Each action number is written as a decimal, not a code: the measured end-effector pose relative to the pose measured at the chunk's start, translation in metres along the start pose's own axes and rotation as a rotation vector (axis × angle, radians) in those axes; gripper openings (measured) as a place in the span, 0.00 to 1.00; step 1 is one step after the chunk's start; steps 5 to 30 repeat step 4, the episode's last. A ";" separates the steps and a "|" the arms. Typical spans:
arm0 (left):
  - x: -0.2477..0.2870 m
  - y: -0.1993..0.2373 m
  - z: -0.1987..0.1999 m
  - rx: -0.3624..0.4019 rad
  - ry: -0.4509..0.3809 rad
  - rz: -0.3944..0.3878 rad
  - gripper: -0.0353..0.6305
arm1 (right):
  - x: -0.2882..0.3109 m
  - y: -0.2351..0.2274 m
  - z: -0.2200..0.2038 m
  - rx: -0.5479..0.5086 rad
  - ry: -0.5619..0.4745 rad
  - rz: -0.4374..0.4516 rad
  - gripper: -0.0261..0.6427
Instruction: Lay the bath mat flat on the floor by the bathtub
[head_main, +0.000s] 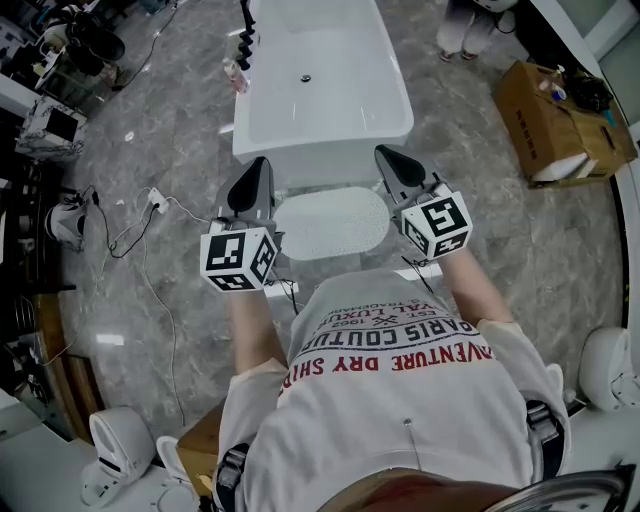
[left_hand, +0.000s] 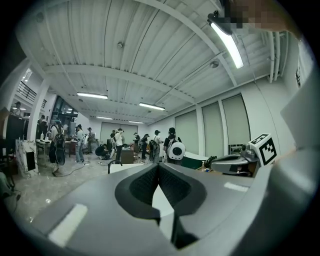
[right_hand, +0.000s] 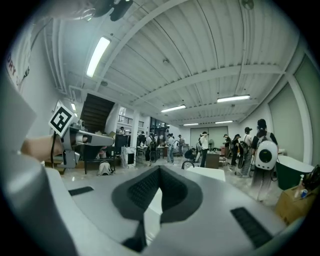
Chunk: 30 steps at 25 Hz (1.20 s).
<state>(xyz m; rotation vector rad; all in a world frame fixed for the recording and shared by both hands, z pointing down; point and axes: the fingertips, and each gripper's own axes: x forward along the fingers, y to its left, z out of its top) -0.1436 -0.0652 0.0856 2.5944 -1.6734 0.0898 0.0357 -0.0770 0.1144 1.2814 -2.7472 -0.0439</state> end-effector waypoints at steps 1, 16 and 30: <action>0.000 0.000 -0.001 -0.001 0.003 0.000 0.07 | 0.000 0.000 0.000 0.000 0.000 -0.003 0.05; -0.001 -0.002 -0.006 -0.001 0.019 -0.005 0.07 | -0.001 -0.001 -0.001 0.004 0.007 -0.017 0.05; -0.001 -0.002 -0.006 -0.001 0.019 -0.005 0.07 | -0.001 -0.001 -0.001 0.004 0.007 -0.017 0.05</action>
